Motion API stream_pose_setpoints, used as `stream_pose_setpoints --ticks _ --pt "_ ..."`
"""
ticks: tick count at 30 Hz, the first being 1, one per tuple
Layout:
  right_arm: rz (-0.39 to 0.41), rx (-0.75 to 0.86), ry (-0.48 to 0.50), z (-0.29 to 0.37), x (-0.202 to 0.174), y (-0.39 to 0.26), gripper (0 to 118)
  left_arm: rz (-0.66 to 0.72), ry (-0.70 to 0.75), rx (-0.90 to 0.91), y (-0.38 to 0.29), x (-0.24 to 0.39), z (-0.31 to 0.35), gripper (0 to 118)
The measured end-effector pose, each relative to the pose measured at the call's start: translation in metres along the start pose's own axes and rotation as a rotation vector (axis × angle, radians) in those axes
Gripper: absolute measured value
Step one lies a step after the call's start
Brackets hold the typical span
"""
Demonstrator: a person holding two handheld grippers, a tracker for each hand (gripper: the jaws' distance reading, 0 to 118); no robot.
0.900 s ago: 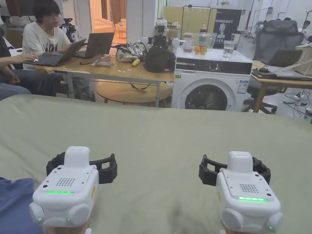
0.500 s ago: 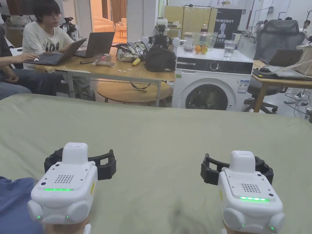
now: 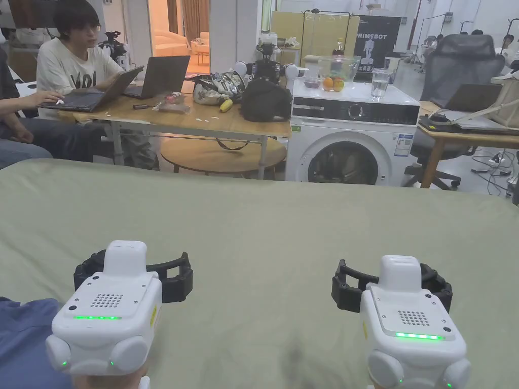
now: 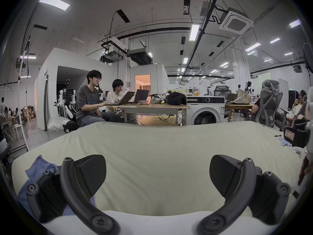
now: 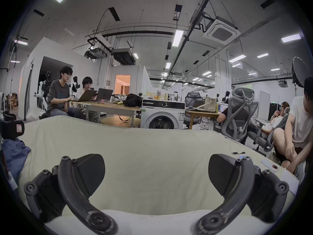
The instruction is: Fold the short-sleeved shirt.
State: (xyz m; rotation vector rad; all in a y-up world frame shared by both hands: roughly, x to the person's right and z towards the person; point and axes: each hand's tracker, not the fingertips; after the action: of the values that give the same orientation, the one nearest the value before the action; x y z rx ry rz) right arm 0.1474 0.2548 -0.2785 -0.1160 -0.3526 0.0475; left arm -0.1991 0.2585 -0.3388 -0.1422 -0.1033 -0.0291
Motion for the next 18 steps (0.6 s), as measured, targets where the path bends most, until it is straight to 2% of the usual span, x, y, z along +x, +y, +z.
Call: stream_pose_setpoints --ticks 18 --pt "-0.048 -0.006 0.001 -0.0005 0.0101 0.0034 118 -0.067 -0.002 0.009 0.0008 0.0093 0.0035 118"
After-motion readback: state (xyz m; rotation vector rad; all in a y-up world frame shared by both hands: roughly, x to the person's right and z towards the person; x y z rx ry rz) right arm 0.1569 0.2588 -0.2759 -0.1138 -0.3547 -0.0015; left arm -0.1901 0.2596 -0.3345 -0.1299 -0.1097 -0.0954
